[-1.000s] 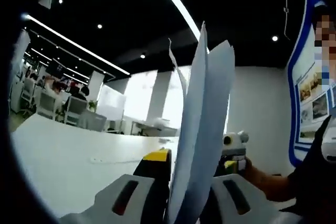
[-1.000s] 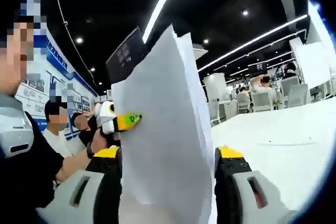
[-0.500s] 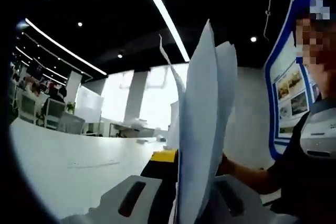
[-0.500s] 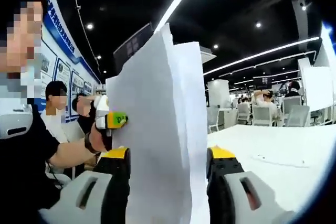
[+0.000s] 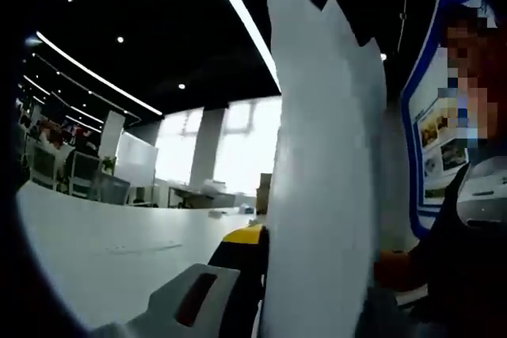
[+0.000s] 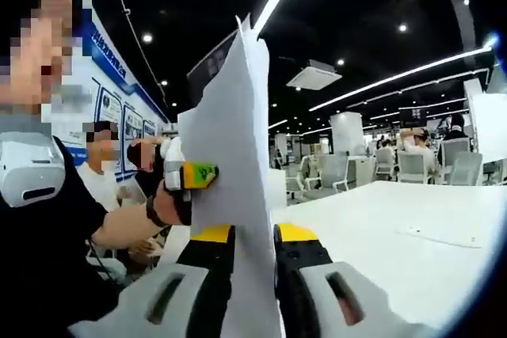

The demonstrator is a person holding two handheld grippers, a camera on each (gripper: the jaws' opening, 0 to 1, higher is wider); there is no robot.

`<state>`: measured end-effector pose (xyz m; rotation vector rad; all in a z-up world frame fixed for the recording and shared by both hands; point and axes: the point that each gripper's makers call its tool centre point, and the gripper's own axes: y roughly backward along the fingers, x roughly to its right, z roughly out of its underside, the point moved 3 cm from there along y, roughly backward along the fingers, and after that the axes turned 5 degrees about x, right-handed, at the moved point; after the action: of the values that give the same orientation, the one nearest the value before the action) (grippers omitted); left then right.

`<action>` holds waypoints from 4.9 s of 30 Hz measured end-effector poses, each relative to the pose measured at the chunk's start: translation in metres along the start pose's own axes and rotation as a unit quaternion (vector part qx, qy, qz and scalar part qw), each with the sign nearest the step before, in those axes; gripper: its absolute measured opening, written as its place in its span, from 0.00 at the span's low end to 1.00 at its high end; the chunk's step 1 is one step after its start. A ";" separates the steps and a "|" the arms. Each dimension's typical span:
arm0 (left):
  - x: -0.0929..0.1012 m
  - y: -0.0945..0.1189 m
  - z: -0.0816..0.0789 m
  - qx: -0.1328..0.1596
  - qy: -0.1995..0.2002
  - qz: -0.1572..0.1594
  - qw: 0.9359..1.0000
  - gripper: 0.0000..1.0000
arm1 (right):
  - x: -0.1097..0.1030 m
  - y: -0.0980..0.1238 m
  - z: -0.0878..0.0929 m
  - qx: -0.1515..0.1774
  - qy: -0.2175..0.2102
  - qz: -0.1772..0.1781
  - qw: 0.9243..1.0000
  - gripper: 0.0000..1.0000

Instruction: Organize the stack of printing papers by aligning and flattening the scattered papers on the table

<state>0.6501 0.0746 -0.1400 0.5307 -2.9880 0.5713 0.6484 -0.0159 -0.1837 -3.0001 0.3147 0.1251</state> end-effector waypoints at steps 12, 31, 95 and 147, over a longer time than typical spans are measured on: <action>0.005 0.007 -0.013 0.007 -0.058 -0.016 0.998 0.21 | 0.008 0.009 -0.021 -0.016 0.094 0.085 0.992 0.00; 0.020 0.031 -0.060 -0.123 -0.310 -0.051 0.941 0.31 | -0.018 -0.004 -0.035 -0.188 0.382 0.121 0.897 0.00; -0.078 0.082 0.039 -0.056 -0.123 -0.250 0.959 0.08 | 0.040 0.039 -0.011 -0.012 0.196 0.255 0.947 0.02; -0.078 0.079 0.062 -0.105 -0.101 -0.252 0.957 0.23 | 0.050 0.075 0.031 -0.080 0.082 0.257 0.960 0.14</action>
<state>0.6968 0.1457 -0.2345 1.3375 -2.8548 0.1613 0.6795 -0.0952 -0.2276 -3.0088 1.1486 -0.0564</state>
